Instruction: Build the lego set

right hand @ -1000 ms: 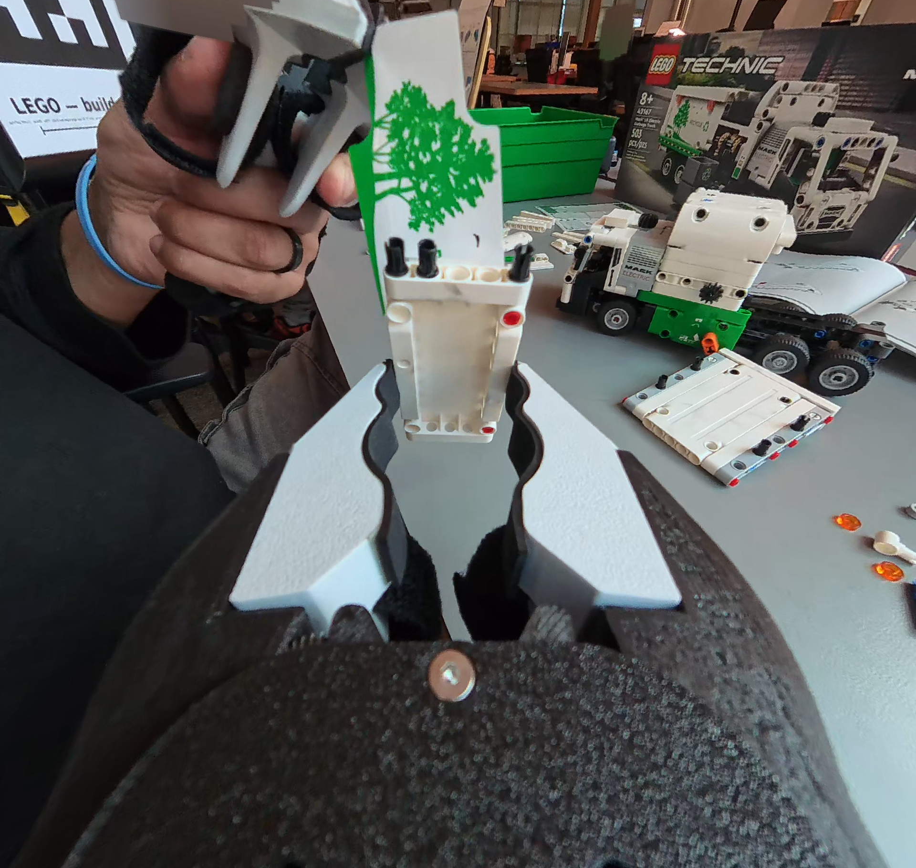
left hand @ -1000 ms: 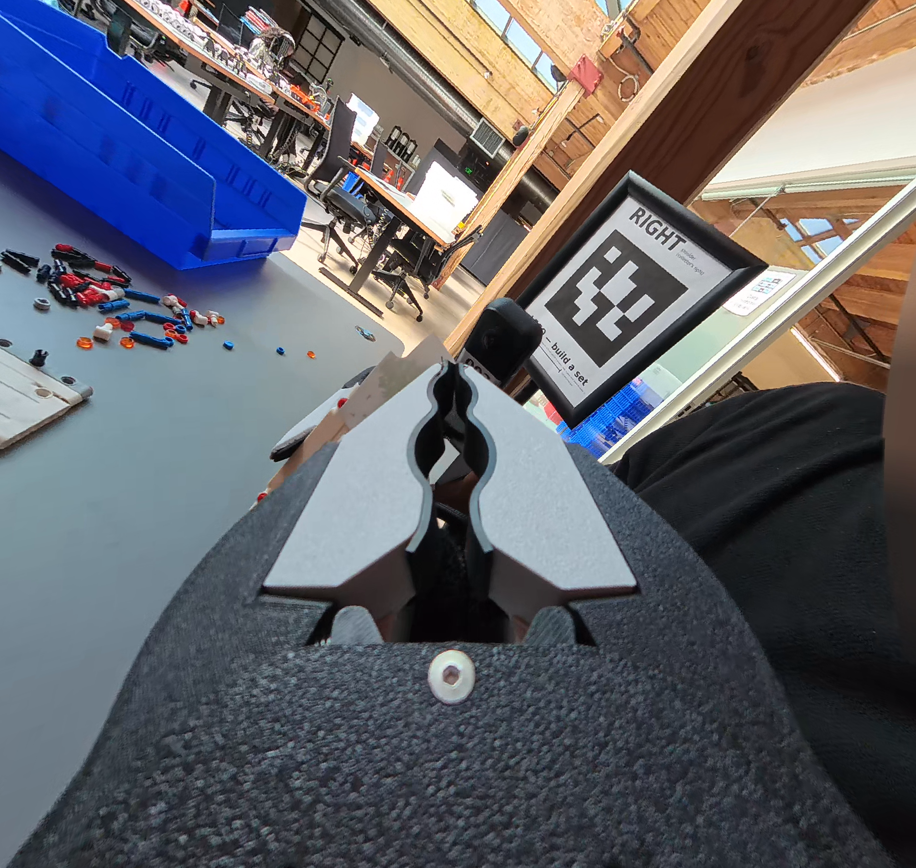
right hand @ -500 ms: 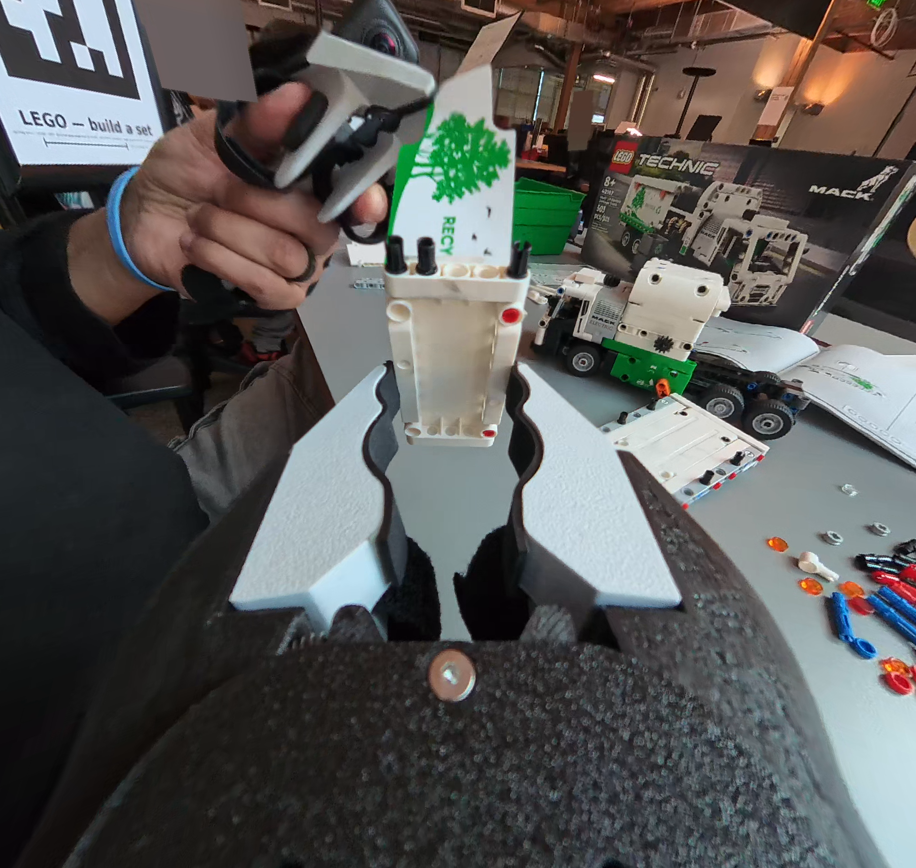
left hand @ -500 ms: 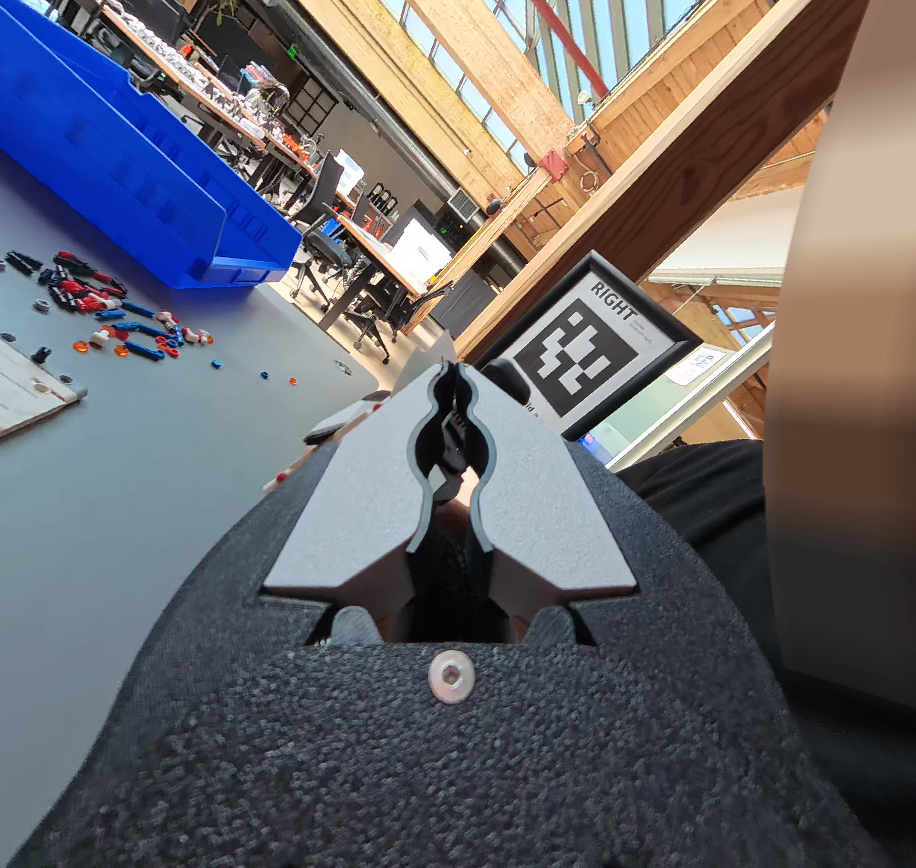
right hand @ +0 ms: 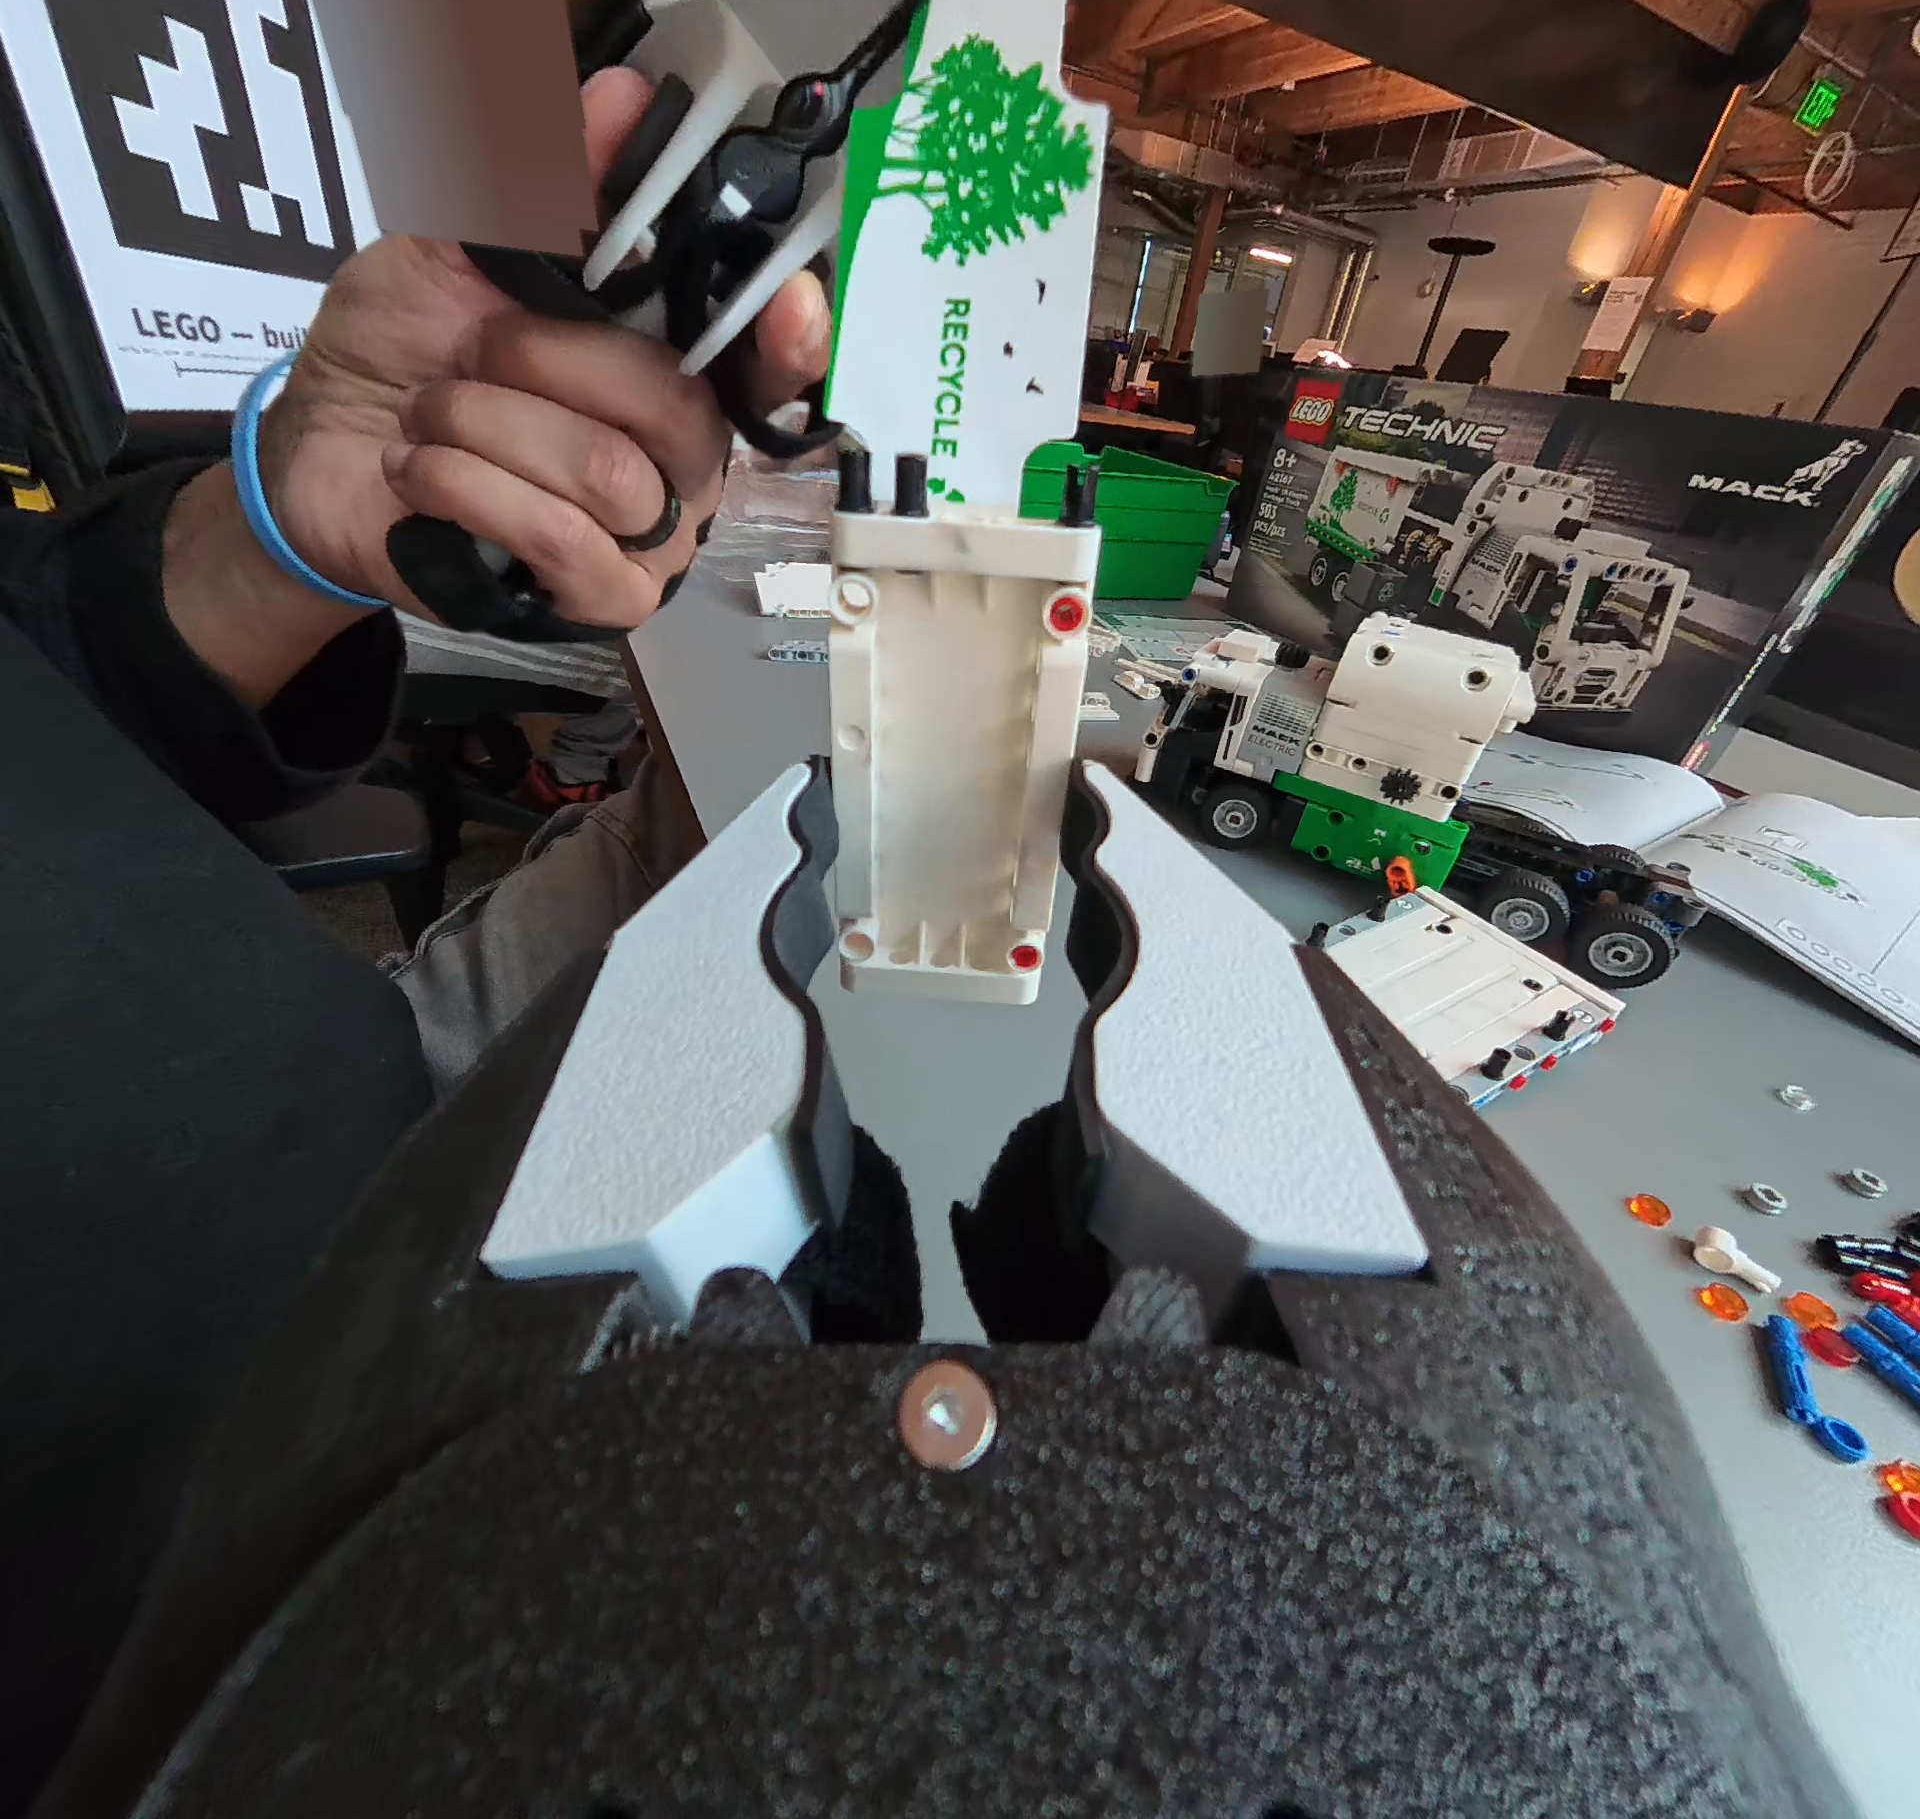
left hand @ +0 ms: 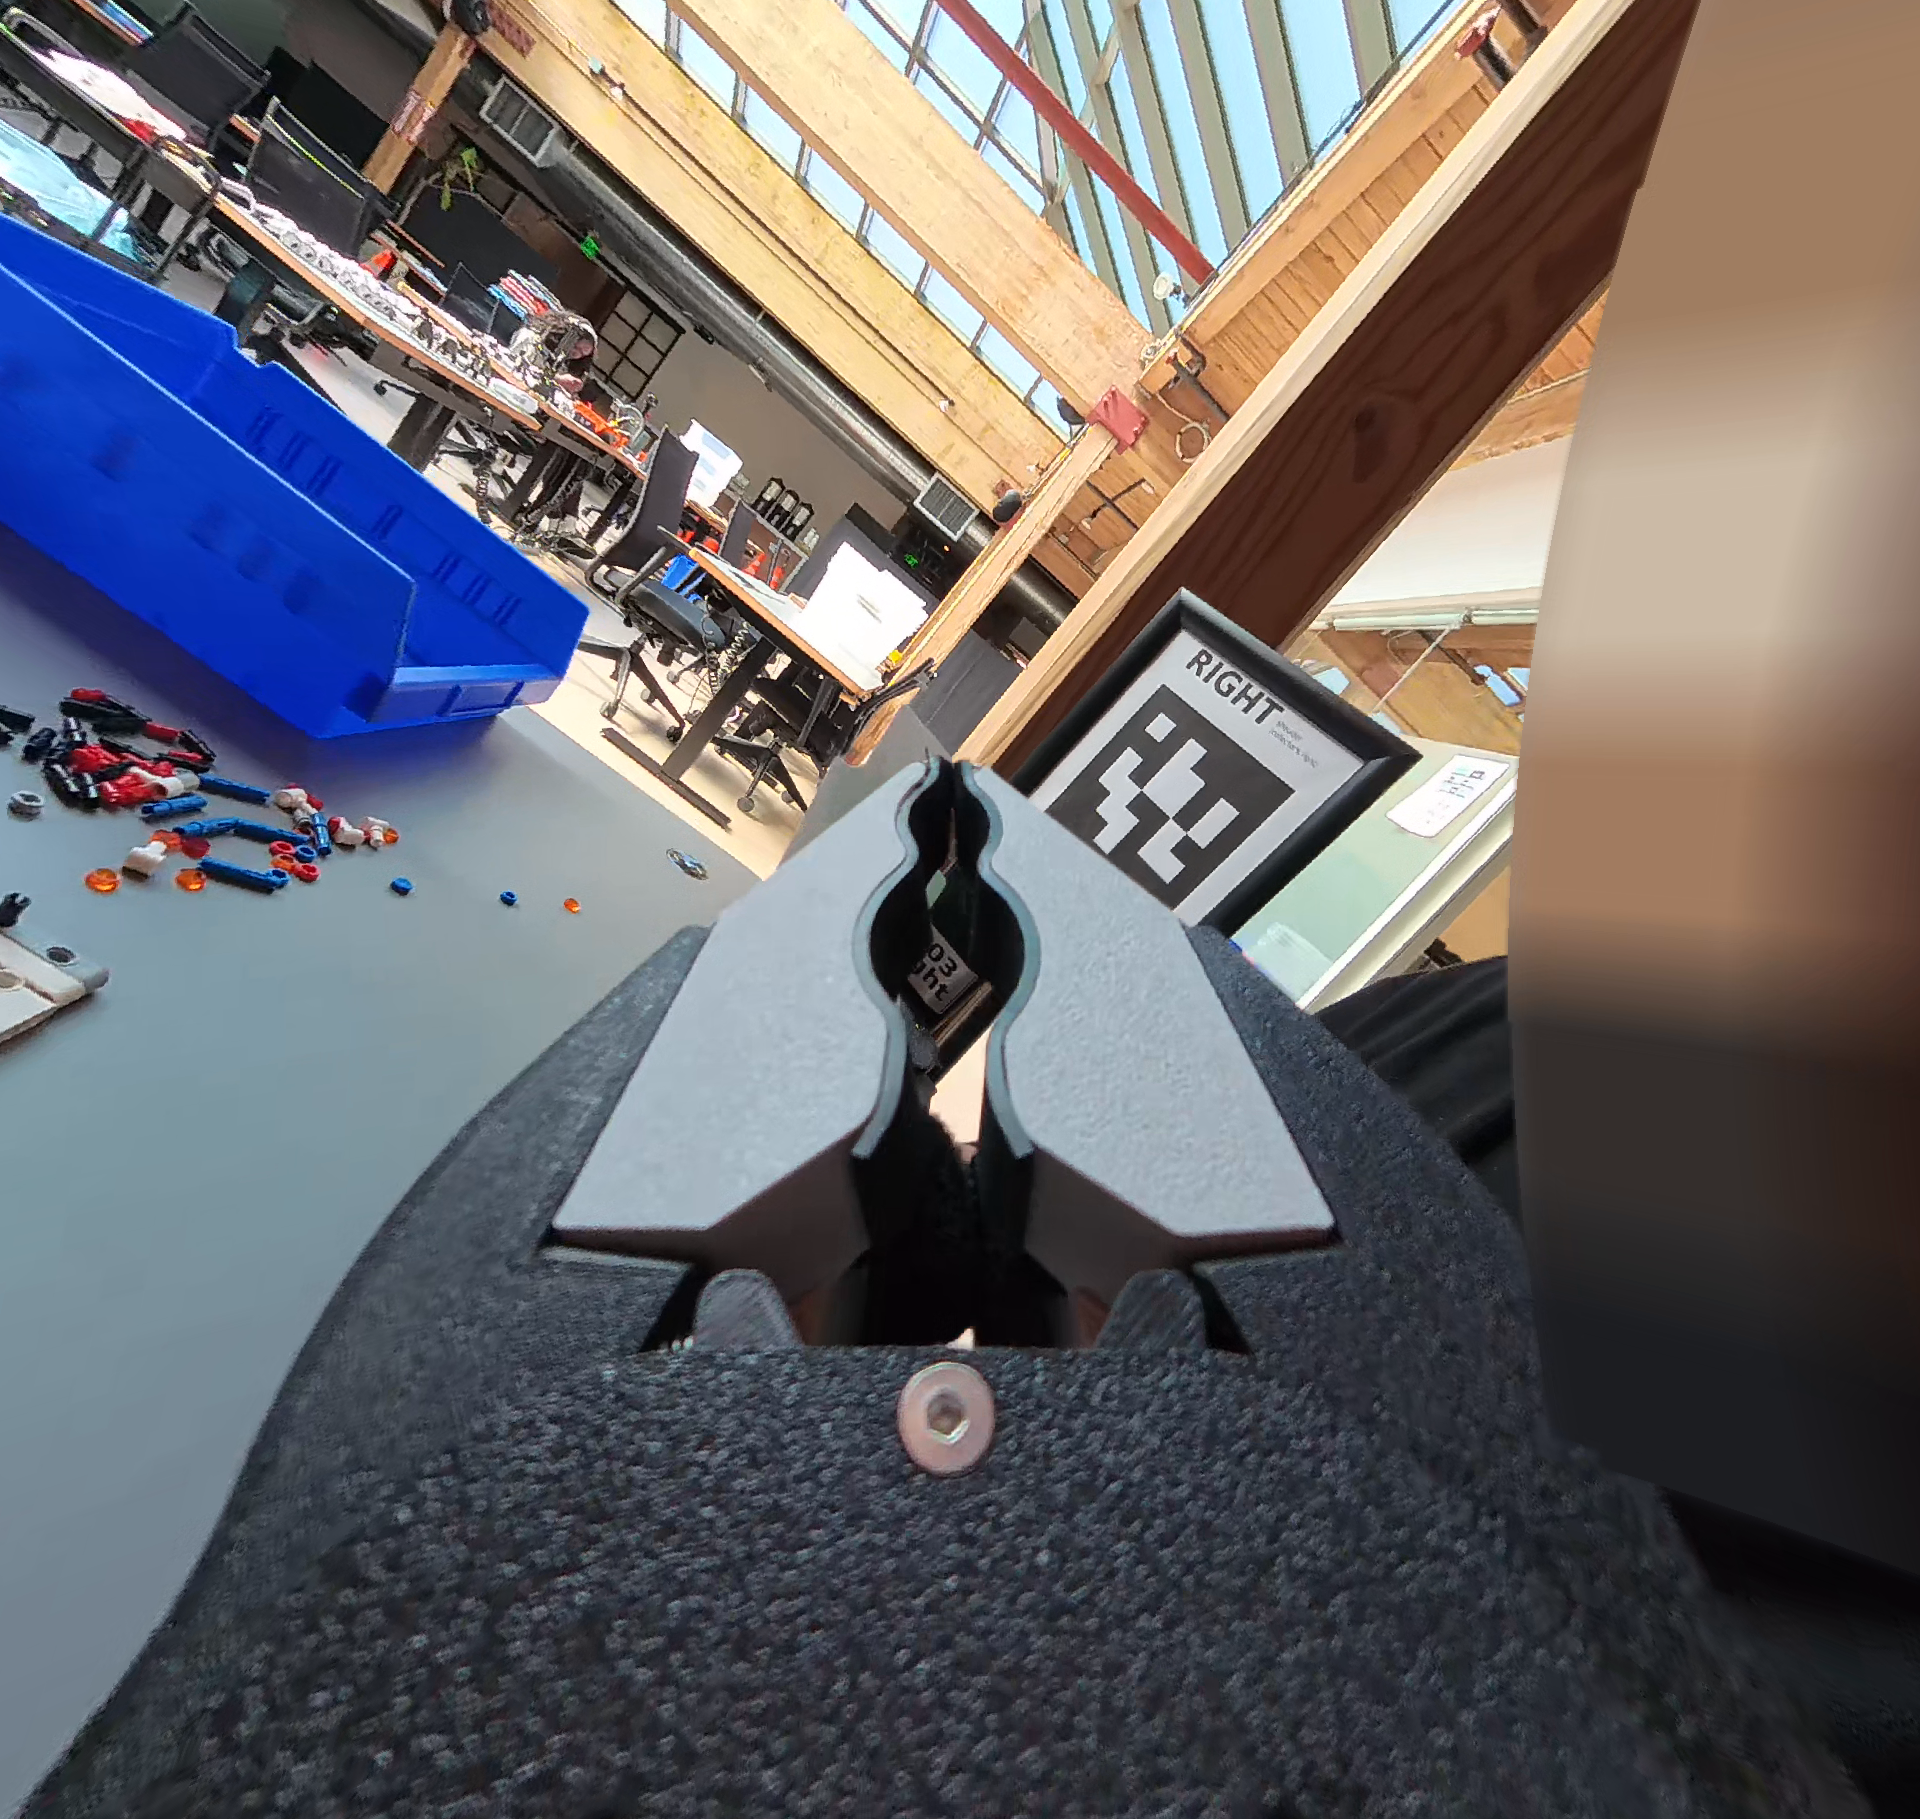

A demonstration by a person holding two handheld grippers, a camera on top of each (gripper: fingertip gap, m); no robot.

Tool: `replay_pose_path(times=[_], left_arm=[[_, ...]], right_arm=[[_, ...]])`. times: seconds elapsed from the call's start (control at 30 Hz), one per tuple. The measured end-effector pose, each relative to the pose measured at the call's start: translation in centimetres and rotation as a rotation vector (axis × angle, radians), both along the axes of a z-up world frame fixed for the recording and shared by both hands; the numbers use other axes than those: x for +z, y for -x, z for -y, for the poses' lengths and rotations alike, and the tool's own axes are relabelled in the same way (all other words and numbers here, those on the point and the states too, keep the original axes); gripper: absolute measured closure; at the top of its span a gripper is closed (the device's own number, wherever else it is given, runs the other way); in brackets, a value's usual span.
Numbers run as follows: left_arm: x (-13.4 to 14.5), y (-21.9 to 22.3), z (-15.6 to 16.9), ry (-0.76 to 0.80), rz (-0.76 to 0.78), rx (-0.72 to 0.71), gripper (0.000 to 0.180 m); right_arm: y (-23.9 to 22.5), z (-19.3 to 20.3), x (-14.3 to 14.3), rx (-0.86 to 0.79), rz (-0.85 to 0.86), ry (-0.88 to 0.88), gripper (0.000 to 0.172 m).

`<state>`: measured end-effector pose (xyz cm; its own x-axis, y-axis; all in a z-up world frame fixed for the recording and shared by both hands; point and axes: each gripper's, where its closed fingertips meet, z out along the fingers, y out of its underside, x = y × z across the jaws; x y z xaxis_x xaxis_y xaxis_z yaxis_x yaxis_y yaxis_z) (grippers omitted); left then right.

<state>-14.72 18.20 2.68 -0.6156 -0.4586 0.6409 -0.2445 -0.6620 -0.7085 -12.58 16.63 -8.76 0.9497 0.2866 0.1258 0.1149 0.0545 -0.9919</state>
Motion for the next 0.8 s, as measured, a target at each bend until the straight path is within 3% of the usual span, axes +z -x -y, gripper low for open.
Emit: replay_pose_path(times=[0.33, 0.6, 0.8], left_arm=[[0.7, -2.1, 1.2, -0.058, -0.018, -0.023, 0.180], [-3.3, -6.6, 5.5, -0.084, -0.209, -0.265, 0.180], [-3.7, -7.2, 5.6, -0.144, -0.216, -0.265, 0.180]], right_arm=[[0.1, 0.0, -0.3, 0.035, -0.113, 0.088, 0.129], [-0.3, -1.2, -4.1, 0.047, -0.157, 0.415, 0.128], [-2.5, -1.8, -4.9, -0.005, -0.105, 0.449, 0.130]])
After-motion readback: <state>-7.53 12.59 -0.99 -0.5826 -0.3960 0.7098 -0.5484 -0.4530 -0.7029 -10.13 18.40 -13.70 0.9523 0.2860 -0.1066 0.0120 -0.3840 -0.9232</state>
